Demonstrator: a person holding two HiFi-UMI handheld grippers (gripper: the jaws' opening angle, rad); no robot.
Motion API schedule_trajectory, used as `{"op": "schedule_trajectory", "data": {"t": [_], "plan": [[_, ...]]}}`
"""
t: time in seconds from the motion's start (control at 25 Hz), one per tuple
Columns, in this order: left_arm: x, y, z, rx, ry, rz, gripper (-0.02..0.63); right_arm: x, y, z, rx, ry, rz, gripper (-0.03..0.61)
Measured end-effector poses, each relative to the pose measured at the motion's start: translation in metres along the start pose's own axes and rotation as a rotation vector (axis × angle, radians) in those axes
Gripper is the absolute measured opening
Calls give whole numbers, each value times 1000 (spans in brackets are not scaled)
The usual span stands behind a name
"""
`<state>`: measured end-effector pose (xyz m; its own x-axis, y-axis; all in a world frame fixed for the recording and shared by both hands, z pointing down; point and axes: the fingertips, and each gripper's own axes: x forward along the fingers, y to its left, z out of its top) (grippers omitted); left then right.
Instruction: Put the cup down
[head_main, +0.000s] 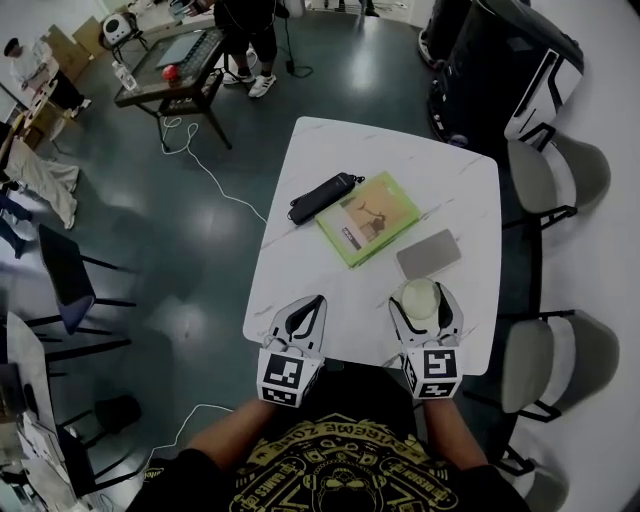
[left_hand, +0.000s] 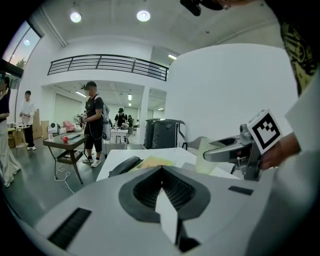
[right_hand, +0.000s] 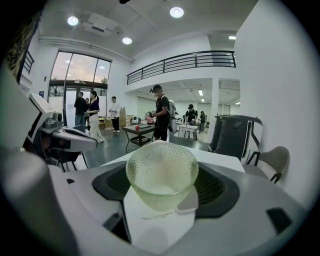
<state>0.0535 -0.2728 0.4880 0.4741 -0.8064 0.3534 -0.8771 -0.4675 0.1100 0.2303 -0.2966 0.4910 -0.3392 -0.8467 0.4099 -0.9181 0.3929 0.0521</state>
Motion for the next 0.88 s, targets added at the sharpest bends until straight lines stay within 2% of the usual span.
{"op": "schedule_trajectory", "data": {"t": [0.4,0.88], "plan": [[66,-17,4,9,17,-1,8,47,-45,-21,-13,41,10,382],[115,-16,-8,-5,42,31,8,86,-60,-48,-21,86,37,382]]}}
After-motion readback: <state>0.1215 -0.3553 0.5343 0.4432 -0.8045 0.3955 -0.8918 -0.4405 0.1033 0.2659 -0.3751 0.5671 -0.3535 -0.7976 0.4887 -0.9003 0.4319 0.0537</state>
